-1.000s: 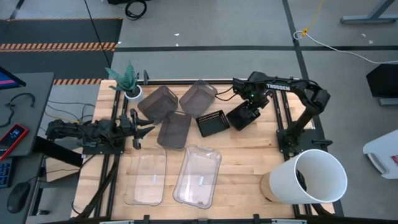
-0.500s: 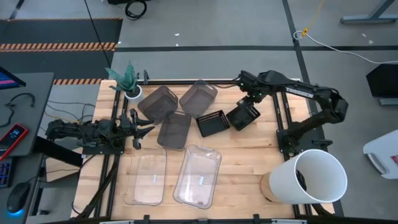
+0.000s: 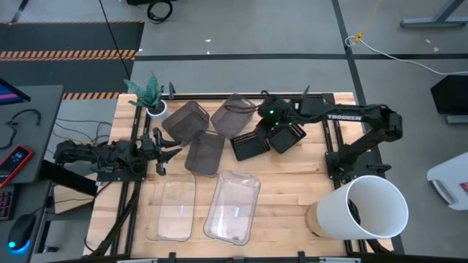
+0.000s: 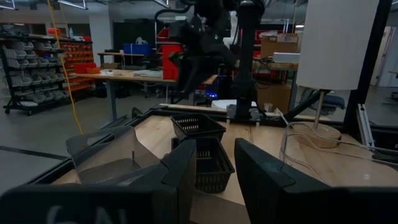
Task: Stack baskets by color
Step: Stack the black bin on top of the black bins
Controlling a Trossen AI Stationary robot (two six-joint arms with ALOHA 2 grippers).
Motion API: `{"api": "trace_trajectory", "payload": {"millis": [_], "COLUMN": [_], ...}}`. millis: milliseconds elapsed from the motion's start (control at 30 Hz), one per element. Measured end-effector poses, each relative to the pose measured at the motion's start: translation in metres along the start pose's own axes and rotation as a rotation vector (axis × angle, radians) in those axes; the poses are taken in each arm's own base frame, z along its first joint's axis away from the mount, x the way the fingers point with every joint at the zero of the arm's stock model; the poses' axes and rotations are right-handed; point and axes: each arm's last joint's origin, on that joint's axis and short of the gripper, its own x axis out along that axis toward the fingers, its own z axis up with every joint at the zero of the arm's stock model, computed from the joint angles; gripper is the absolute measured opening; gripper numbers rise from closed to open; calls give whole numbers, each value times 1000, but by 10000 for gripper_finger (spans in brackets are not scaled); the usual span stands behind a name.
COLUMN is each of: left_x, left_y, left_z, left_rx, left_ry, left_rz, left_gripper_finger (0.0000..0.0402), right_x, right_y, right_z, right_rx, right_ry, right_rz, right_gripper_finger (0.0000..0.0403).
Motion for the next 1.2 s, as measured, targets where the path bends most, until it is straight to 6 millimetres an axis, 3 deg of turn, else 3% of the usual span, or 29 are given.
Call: {"api": "trace_trajectory", "payload": {"millis": [233,567,867,1200], "left_x": [0,0,0,0], "left_y": [0,0,0,0], "left_z": [0,0,0,0], "left_rx": [0,0,0,0], "left_ry": [0,0,0,0], "left_rz": [0,0,0,0], "left_gripper_finger": [117,117,117,117], "right_x": [40,66,98,104], "right_y": [7,8,12,12], "right_z": [-6,24,18,17], "right_rx": [-33,-147,-394,-588], "right_ry": [153,326,433,438], "right_rz": [55,-27,-31,17], "right_gripper_finger": [174,174,175,174]}}
